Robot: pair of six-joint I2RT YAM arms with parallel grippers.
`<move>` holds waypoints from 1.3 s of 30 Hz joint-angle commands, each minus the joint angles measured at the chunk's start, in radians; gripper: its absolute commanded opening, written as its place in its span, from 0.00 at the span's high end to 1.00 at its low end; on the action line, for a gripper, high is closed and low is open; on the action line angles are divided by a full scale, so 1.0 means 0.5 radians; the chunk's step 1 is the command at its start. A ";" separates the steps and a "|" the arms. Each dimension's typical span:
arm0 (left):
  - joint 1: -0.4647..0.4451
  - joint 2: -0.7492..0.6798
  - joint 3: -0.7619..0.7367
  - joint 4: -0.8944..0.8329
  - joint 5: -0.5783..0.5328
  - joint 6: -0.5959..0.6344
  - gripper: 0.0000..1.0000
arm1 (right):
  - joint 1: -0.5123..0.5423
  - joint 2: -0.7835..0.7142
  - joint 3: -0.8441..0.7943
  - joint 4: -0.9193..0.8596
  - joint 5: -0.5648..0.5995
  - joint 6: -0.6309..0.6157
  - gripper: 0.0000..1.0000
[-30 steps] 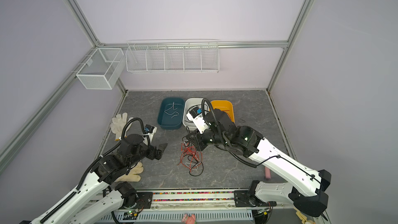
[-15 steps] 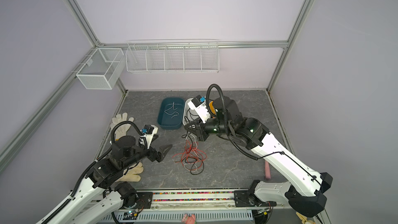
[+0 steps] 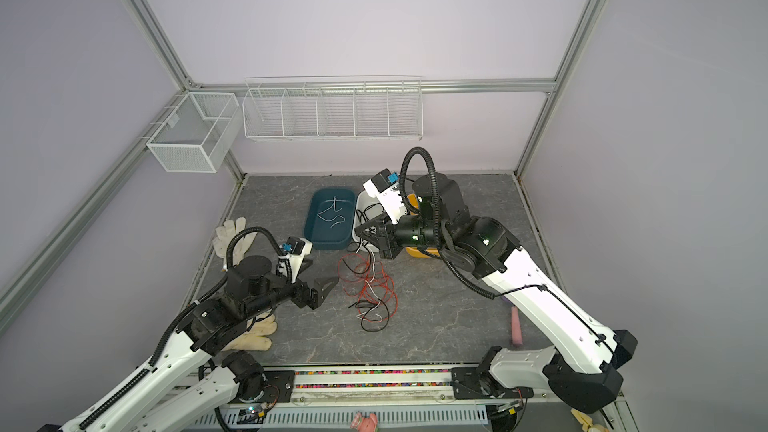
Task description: Untangle the cables
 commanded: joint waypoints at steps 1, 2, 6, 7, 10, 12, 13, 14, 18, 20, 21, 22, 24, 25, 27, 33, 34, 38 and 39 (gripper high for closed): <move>-0.006 0.006 -0.001 0.212 0.075 -0.242 0.01 | -0.010 -0.055 -0.082 0.101 -0.087 0.006 0.94; -0.016 0.006 -0.027 0.270 0.085 -0.293 0.01 | -0.010 -0.068 -0.099 0.113 -0.098 0.009 0.94; -0.079 -0.038 -0.173 0.541 0.105 -0.497 0.01 | -0.008 -0.126 -0.166 0.155 -0.066 0.025 0.94; -0.104 -0.059 -0.219 0.597 0.100 -0.531 0.01 | -0.011 -0.131 -0.173 0.158 -0.053 0.032 0.94; -0.228 -0.141 -0.395 0.747 0.003 -0.578 0.01 | -0.011 -0.124 -0.165 0.145 -0.004 0.059 0.94; -0.324 -0.197 -0.532 0.870 -0.110 -0.581 0.01 | -0.011 -0.116 -0.159 0.130 0.039 0.078 0.94; -0.365 -0.216 -0.597 0.935 -0.149 -0.572 0.01 | -0.011 -0.116 -0.157 0.126 0.069 0.089 0.94; -0.389 -0.224 -0.640 0.984 -0.169 -0.566 0.01 | -0.012 -0.113 -0.158 0.123 0.096 0.100 0.94; -0.436 -0.196 -0.748 1.147 -0.199 -0.515 0.01 | -0.011 -0.099 -0.139 0.114 0.128 0.131 0.94; -0.444 -0.152 -0.782 1.230 -0.204 -0.471 0.01 | -0.012 -0.091 -0.133 0.115 0.114 0.142 0.94; -0.447 -0.122 -0.792 1.262 -0.211 -0.445 0.00 | -0.012 -0.087 -0.130 0.119 0.110 0.152 0.94; -0.447 -0.086 -0.801 1.298 -0.222 -0.406 0.00 | -0.011 -0.084 -0.132 0.126 0.104 0.156 0.94; -0.453 -0.020 -0.820 1.370 -0.254 -0.348 0.01 | -0.013 -0.073 -0.129 0.129 0.090 0.163 0.94; -0.453 0.012 -0.830 1.408 -0.260 -0.309 0.02 | -0.015 -0.070 -0.133 0.127 0.088 0.168 0.94; -0.456 0.074 -0.836 1.470 -0.280 -0.250 0.03 | -0.013 -0.071 -0.141 0.132 0.085 0.174 0.94; -0.459 0.260 -0.824 1.658 -0.182 -0.136 0.08 | -0.014 -0.088 -0.176 0.155 0.073 0.198 0.94; -0.459 0.290 -0.824 1.693 -0.150 -0.125 0.08 | -0.013 -0.090 -0.176 0.156 0.065 0.203 0.94; -0.459 0.404 -0.817 1.823 -0.056 -0.091 0.12 | -0.013 -0.106 -0.182 0.166 0.028 0.214 0.94; -0.459 0.431 -0.810 1.838 -0.040 -0.089 0.14 | -0.015 -0.114 -0.188 0.177 0.020 0.219 0.94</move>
